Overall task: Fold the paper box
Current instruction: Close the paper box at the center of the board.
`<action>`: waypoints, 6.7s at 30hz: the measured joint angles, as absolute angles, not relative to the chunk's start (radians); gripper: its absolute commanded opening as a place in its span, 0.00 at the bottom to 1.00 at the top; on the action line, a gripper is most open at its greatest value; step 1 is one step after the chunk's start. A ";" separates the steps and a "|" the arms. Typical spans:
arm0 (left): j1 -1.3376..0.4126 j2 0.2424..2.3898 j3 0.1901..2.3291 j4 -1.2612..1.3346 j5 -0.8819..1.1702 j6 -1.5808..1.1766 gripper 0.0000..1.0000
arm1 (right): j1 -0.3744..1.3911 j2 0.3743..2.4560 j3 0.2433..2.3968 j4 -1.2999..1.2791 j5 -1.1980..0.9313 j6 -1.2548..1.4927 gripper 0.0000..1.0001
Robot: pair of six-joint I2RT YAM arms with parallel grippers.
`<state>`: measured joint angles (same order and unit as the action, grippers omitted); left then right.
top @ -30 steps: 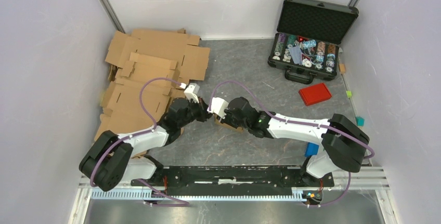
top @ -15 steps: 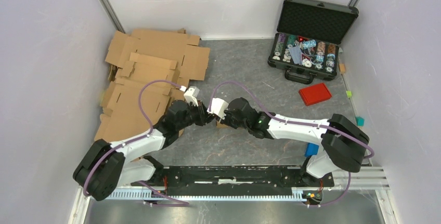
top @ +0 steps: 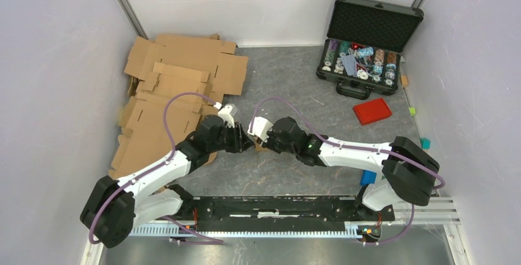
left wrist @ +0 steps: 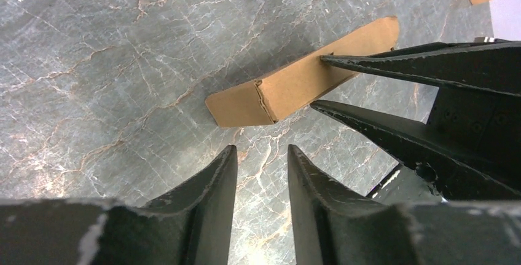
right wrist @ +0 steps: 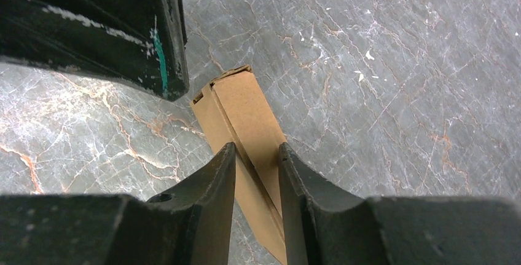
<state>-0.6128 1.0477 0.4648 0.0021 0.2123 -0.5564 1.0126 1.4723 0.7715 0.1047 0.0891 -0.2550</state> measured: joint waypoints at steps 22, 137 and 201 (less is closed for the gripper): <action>-0.597 1.190 0.532 0.060 0.215 -0.556 0.42 | 1.013 1.467 0.768 0.105 0.082 -0.250 0.36; -0.603 1.146 0.570 -0.052 0.170 -0.472 0.62 | 0.702 1.138 0.278 0.467 -0.090 0.852 0.31; -0.843 1.555 0.932 -0.186 0.458 0.585 0.64 | 0.673 1.199 0.328 0.455 -0.161 0.839 0.30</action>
